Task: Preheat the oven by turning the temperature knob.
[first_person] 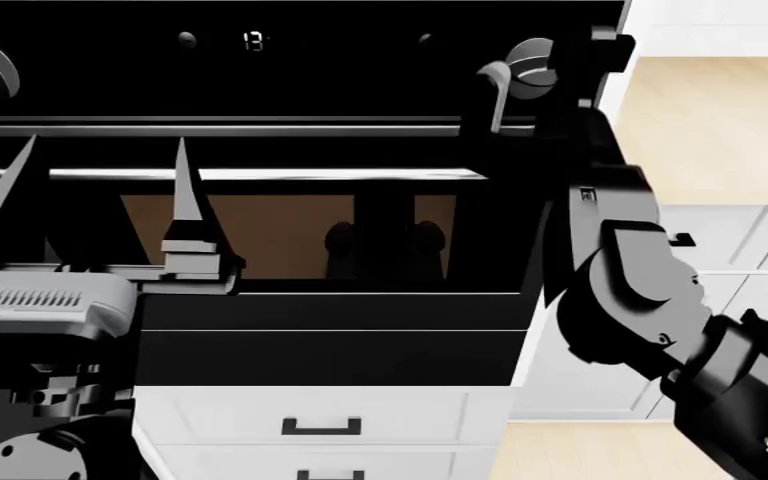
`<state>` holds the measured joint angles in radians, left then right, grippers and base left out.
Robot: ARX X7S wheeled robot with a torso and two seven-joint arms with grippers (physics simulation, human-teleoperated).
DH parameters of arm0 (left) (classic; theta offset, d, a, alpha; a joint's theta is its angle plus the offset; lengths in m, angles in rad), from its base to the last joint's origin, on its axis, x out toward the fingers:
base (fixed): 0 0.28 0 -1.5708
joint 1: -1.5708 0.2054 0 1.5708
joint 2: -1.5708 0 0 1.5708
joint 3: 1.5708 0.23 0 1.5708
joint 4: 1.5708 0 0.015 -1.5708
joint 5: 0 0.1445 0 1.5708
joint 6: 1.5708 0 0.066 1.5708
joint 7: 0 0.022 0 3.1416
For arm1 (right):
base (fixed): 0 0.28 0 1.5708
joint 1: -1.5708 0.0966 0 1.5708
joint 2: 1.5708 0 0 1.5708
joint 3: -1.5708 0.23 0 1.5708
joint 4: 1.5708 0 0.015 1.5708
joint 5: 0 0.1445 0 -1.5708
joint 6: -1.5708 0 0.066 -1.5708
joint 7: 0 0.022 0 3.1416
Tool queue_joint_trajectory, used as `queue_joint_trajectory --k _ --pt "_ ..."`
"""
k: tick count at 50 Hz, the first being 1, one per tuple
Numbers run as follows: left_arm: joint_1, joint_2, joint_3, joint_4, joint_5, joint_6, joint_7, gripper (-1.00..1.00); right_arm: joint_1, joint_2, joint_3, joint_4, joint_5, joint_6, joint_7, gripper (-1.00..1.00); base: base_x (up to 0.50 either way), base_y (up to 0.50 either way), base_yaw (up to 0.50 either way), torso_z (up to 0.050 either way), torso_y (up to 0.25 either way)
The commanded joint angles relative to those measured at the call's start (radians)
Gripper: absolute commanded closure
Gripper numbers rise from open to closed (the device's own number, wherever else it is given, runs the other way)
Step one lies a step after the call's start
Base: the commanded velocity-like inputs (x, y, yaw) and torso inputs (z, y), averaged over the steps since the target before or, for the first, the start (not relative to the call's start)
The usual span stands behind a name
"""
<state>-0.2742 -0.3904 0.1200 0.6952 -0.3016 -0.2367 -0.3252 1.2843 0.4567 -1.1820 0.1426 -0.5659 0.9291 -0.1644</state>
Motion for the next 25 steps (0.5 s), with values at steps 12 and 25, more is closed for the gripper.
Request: queue_joint_trajectory --k 12,25 --pt "-0.005 -0.006 0.002 -0.012 -0.005 0.005 -0.003 -1.0 0.029 -0.018 -0.014 0.028 -0.006 -0.019 -0.012 -1.0 0.0 0.0 0.0 0.0 0.0" --pt "-0.007 -0.007 0.007 -0.012 -0.004 0.005 -0.007 -1.0 0.024 -0.022 -0.015 0.023 -0.003 -0.025 -0.016 -1.0 0.0 0.0 0.0 0.0 0.0"
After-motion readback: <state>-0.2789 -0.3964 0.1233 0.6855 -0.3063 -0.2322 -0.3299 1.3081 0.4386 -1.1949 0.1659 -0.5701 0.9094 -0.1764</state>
